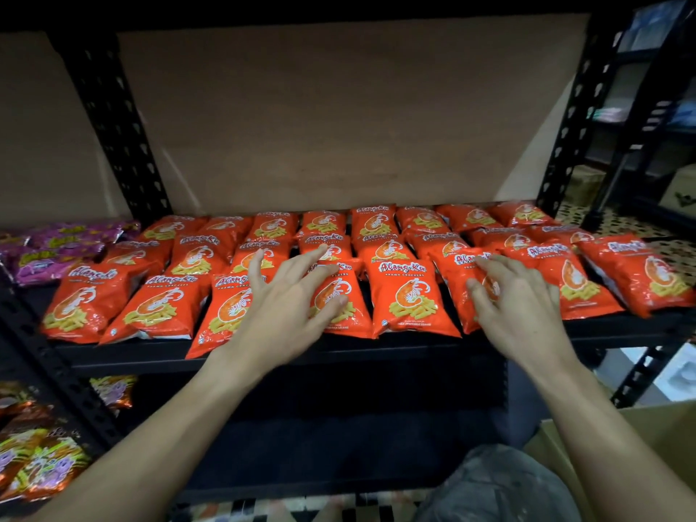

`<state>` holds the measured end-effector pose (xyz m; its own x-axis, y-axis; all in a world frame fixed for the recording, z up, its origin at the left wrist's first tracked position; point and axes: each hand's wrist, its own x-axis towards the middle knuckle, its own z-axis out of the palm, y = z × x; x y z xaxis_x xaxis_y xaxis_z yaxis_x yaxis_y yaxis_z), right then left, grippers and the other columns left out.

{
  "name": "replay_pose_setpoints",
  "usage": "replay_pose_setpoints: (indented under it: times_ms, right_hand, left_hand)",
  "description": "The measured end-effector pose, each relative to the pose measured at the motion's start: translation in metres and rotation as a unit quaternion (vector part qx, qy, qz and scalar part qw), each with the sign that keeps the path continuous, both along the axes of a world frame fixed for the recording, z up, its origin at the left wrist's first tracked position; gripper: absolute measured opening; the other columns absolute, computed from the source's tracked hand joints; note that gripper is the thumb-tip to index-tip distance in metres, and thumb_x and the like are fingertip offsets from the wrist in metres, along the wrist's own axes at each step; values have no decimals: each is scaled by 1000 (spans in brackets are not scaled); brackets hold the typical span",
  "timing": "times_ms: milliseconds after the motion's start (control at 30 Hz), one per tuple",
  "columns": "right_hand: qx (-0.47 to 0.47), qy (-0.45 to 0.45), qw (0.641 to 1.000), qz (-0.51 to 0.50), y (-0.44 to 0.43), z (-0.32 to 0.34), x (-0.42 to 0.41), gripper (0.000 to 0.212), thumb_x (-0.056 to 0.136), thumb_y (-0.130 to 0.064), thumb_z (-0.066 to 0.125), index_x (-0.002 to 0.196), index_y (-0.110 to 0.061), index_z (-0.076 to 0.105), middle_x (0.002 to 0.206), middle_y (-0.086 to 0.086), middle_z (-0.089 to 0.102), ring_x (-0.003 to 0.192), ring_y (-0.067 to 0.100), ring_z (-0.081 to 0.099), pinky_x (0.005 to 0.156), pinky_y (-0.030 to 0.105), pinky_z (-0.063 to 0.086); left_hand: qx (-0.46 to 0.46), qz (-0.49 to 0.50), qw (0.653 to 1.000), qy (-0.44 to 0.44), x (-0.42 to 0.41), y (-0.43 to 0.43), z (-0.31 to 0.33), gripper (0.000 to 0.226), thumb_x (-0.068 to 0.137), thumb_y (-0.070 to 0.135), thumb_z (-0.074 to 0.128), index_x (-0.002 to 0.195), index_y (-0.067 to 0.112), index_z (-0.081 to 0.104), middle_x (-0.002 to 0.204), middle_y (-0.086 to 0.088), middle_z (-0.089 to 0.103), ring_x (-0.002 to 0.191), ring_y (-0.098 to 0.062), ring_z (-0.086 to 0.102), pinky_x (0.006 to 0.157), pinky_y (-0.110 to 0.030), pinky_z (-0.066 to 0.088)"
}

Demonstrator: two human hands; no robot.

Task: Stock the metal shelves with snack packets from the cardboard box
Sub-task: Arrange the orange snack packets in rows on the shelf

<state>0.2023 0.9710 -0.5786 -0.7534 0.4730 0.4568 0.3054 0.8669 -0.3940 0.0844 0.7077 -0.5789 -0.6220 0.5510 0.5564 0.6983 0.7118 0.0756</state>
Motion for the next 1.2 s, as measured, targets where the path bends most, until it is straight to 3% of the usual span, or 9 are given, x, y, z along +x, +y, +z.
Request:
replay_pose_setpoints:
  times_ms: [100,200,367,633,800,967,1200]
  right_hand:
    - [-20,29,999,-7,12,3,1,43,101,-35,48,140,-17,55,149,6,47,137,30,40,112,53,24]
    - [-23,44,998,-47,30,4,4,40,101,-28,47,138,-14,56,148,10,48,138,32,39,112,53,26]
    - [7,-10,996,-89,48,-2,7,43,102,-22,45,143,-12,50,153,14,43,140,35,37,112,55,28]
    - [23,17,997,-66,59,-3,14,45,101,-15,43,145,-12,47,152,10,44,137,36,40,109,53,32]
    - [-12,90,990,-106,97,7,25,36,98,-15,46,130,-6,59,131,16,60,122,37,52,105,49,41]
    - [-9,18,979,-201,128,6,38,38,101,-23,43,130,-1,56,135,19,54,125,39,48,103,51,41]
    - [0,-16,982,-188,133,2,40,39,104,-24,38,135,-4,50,141,18,50,130,37,46,105,53,39]
  left_hand:
    - [6,-12,1000,3,1,6,4,56,94,63,29,136,34,52,157,13,30,142,-5,29,111,-40,-26]
    - [2,-33,999,4,3,19,8,56,94,63,29,135,33,52,157,12,31,142,-6,29,113,-45,-20]
    - [16,-71,997,5,8,43,16,59,92,64,28,132,31,55,156,9,34,142,-9,33,117,-55,-8]
    - [8,-103,995,0,14,71,17,56,92,63,31,132,31,54,155,9,34,141,-10,33,116,-50,-10]
    - [16,-129,991,-13,19,96,21,63,88,65,25,132,31,55,155,8,34,141,-9,32,116,-47,-12]
    - [9,-168,986,-16,30,123,24,62,88,66,25,132,32,53,155,11,33,140,-8,32,116,-46,-11]
    - [3,-205,978,-34,42,147,20,53,95,60,35,136,32,50,157,11,29,142,-7,29,116,-42,-11]
